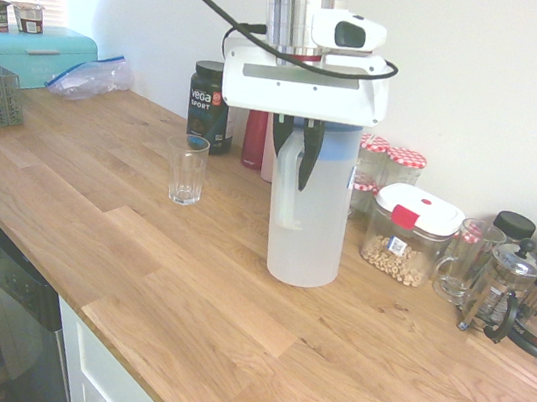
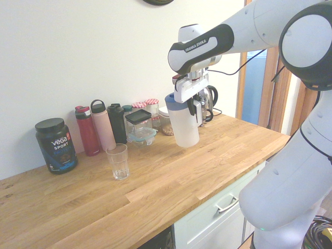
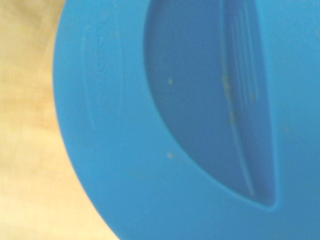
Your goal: Pour me some water
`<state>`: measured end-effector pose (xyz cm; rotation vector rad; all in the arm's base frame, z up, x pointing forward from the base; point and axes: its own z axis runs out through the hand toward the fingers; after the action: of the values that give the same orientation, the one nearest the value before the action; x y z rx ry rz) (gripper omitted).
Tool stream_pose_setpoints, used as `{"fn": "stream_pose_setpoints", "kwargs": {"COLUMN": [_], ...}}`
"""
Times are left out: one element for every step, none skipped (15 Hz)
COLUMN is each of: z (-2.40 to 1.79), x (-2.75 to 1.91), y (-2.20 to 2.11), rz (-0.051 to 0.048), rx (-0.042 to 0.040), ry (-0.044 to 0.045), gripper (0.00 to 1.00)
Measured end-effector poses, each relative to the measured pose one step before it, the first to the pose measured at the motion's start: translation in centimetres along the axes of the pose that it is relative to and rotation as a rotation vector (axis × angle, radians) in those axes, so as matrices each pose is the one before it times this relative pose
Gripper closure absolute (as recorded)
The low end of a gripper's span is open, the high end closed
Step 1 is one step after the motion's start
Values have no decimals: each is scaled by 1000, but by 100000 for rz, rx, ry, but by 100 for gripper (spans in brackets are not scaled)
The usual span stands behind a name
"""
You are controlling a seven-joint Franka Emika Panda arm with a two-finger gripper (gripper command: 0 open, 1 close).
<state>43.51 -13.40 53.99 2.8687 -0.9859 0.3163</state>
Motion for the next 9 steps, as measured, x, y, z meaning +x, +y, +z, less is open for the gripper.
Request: {"fn": "stream_pose_setpoints", "kwargs": {"z": [728, 772, 738, 601, 380, 126, 105, 141, 131], "x": [187, 125, 70, -51, -15, 65, 14, -119, -115], "y": [441, 414, 569, 576, 479, 347, 318, 229, 202], "rz": [4233, 4385, 3155, 1655, 1201, 1018, 949, 570, -127], "rx": [2625, 2298, 858, -385, -362, -174, -386, -71, 115], "ry": [2477, 2251, 1221, -463, -827, -750, -1208, -2473, -3009], "gripper": [100, 100, 100, 100, 100, 100, 100, 100, 100]}}
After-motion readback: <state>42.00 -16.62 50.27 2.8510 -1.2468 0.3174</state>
